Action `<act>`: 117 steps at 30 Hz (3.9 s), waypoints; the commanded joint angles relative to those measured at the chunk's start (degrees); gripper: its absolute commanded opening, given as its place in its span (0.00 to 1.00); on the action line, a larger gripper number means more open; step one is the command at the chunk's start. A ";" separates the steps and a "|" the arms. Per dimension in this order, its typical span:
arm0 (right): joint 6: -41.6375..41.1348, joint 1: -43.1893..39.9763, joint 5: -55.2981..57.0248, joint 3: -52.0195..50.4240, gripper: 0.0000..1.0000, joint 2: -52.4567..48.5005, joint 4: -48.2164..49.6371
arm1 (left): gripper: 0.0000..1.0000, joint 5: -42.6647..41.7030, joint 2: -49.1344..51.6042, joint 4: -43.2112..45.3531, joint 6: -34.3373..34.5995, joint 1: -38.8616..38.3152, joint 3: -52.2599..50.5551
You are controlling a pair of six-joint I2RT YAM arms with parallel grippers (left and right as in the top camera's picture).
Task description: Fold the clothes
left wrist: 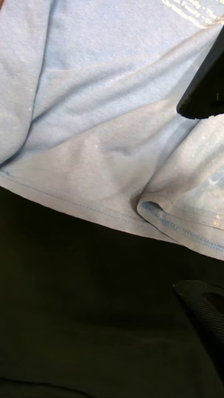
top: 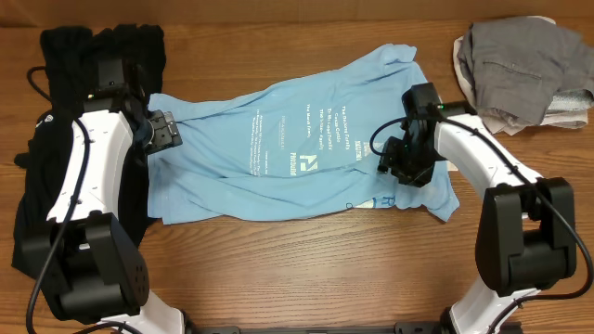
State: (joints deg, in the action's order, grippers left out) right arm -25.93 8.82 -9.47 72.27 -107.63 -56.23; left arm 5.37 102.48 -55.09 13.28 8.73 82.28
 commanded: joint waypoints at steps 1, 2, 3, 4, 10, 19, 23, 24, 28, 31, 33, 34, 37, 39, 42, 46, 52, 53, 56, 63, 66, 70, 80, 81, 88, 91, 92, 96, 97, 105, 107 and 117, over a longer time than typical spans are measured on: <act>-2.86 0.09 2.34 -1.40 0.53 0.15 1.68 | 0.85 -0.50 0.50 0.07 -1.09 0.35 1.11; -2.86 0.09 2.34 -1.81 0.51 0.15 2.32 | 0.85 -0.50 0.50 0.04 -1.07 0.35 1.11; -2.86 0.13 2.34 -2.12 0.50 0.15 2.93 | 0.85 -0.52 0.50 0.04 -1.07 0.35 1.11; -2.86 0.13 2.25 -2.58 0.48 0.15 3.69 | 0.85 -0.52 0.50 0.04 -1.07 0.35 1.11; -2.86 0.15 0.57 -4.57 0.37 0.15 6.82 | 0.85 -0.52 0.50 0.02 -1.07 0.35 1.11; -2.86 0.20 -0.68 -4.79 0.23 0.13 7.82 | 0.85 -0.52 0.50 -0.02 -1.07 0.35 1.11; -2.86 0.20 -0.68 -4.79 0.19 0.15 8.00 | 0.85 -0.52 0.50 0.00 -1.07 0.35 1.11; -2.86 0.20 -0.68 -4.79 0.17 0.13 7.98 | 0.85 -0.52 0.50 0.00 -1.07 0.35 1.09; -2.86 0.20 -0.66 -4.81 0.14 0.13 7.96 | 0.86 -0.52 0.50 0.02 -1.07 0.35 1.09; -2.86 0.20 -0.66 -4.81 0.08 0.15 8.22 | 0.86 -0.50 0.50 0.00 -1.07 0.35 1.09; -2.84 0.20 -0.66 -4.81 0.04 0.13 9.01 | 0.86 -0.50 0.50 0.02 -1.07 0.35 1.09; -2.84 0.20 -0.68 -4.81 0.04 0.13 9.64 | 0.86 -0.50 0.50 0.02 -1.07 0.35 1.09; -2.25 0.20 -0.94 -4.70 0.04 0.15 12.46 | 0.86 -0.52 0.50 0.04 -1.07 0.35 1.09; -0.09 0.17 -2.54 -4.20 0.04 0.15 14.51 | 0.86 -0.50 0.50 0.07 -1.09 0.35 1.09; 2.19 0.20 -5.03 -2.29 0.04 0.15 15.82 | 0.86 -0.50 0.50 0.04 -1.09 0.35 1.09; 3.63 0.20 -7.15 0.72 0.04 0.15 17.05 | 0.86 -0.52 0.50 0.04 -1.07 0.35 1.09; 3.43 0.20 -8.37 2.10 0.04 0.15 22.43 | 0.86 -0.52 0.50 0.07 -1.07 0.35 1.09; 3.39 0.20 -8.92 2.10 0.04 0.15 23.45 | 0.86 -0.52 0.50 0.07 -1.07 0.35 1.09; 3.23 0.22 -10.05 2.10 0.04 0.15 24.83 | 0.86 -0.52 0.50 0.02 -1.07 0.35 1.09; 3.45 0.22 -12.90 2.12 0.66 0.15 23.78 | 0.87 -0.50 0.50 0.07 -1.07 0.35 1.09; 3.48 0.22 -14.86 2.89 0.68 0.15 23.28 | 0.87 -0.50 0.50 0.02 -1.09 0.35 1.09; 4.96 0.22 -14.86 5.86 0.71 0.26 19.76 | 0.87 -0.50 0.50 0.02 -1.09 0.35 1.09; 12.94 0.22 -8.07 23.28 0.77 0.26 -4.44 | 0.96 -3.58 0.50 -1.25 -6.10 0.35 2.40; 12.94 0.22 -6.75 25.53 0.78 0.26 -6.82 | 0.96 -5.46 0.50 -1.46 -6.62 0.35 3.08; 14.08 0.07 -3.76 38.75 0.96 0.26 -15.47 | 0.95 -17.09 0.50 -3.67 -8.66 0.20 12.09; 15.80 0.07 -3.52 42.03 1.00 0.26 -16.06 | 0.96 -17.44 0.50 -5.01 -9.40 0.20 16.70; 16.04 0.07 -3.21 42.51 1.00 0.26 -16.02 | 0.96 -17.40 0.50 -5.20 -9.60 0.20 18.03; 17.05 0.07 -0.42 42.88 1.00 0.24 -15.67 | 0.96 -16.79 0.61 -4.20 -9.92 0.26 21.24; 17.05 0.07 0.37 42.88 1.00 0.24 -15.67 | 0.96 -16.81 0.83 -3.39 -9.90 0.26 21.44; 17.27 0.07 0.66 42.88 1.00 0.24 -15.52 | 0.96 -16.81 8.44 0.48 -12.00 0.24 21.51; 17.25 0.07 0.66 42.88 1.00 0.24 -15.72 | 0.96 -16.79 11.43 1.77 -11.93 0.24 21.51; 17.20 0.07 0.66 42.86 1.00 0.24 -17.22 | 0.87 -7.72 20.39 11.15 -1.07 0.24 21.51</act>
State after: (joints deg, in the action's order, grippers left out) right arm -9.06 8.78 -9.52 113.67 -107.63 -73.41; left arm -6.22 121.82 -45.60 8.97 8.73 102.89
